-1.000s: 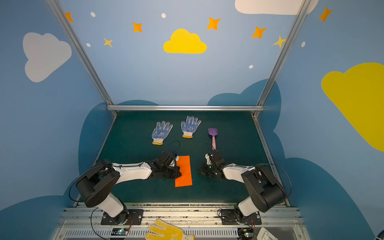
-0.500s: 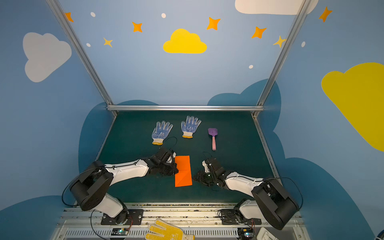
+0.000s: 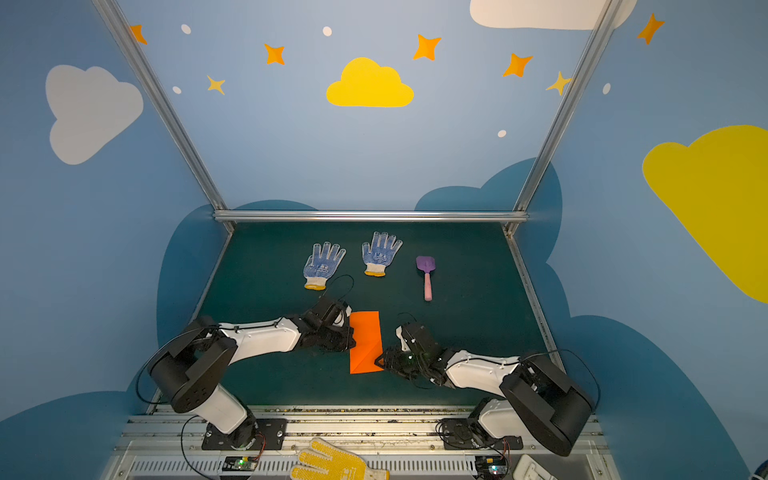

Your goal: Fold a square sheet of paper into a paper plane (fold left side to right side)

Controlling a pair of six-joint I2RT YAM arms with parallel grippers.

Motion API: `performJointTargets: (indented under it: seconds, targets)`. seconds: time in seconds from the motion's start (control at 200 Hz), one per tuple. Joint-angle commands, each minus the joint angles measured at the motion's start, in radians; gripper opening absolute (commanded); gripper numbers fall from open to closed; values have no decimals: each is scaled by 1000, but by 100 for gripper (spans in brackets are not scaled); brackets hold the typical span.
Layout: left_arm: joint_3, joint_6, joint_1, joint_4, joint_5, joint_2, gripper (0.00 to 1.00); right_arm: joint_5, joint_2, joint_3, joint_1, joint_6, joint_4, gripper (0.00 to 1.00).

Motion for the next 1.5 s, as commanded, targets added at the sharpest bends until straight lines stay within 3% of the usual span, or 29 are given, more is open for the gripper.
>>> performJointTargets:
  seconds: [0.0,0.375,0.601,0.841,0.936,1.272,1.447,1.497]
  targets:
    - [-33,4,0,-3,-18,45,4,50,71,-53,32,56,-79,51]
    - [-41,4,0,3,-13,51,4,132,97,-70,48,111,26,52]
    - [-38,4,0,8,-3,59,4,153,130,-32,8,36,57,50]
    - [-38,3,0,5,3,56,4,92,191,14,-67,-34,133,46]
    - [-38,4,0,3,3,54,4,64,232,41,-89,-50,154,40]
    - [-20,-3,0,-20,14,27,4,-3,304,87,-134,-61,190,0]
    - [57,22,1,-118,-14,-47,4,-45,243,119,-165,-77,122,0]
    - [80,27,7,-149,-38,-76,9,-49,208,135,-173,-90,66,0]
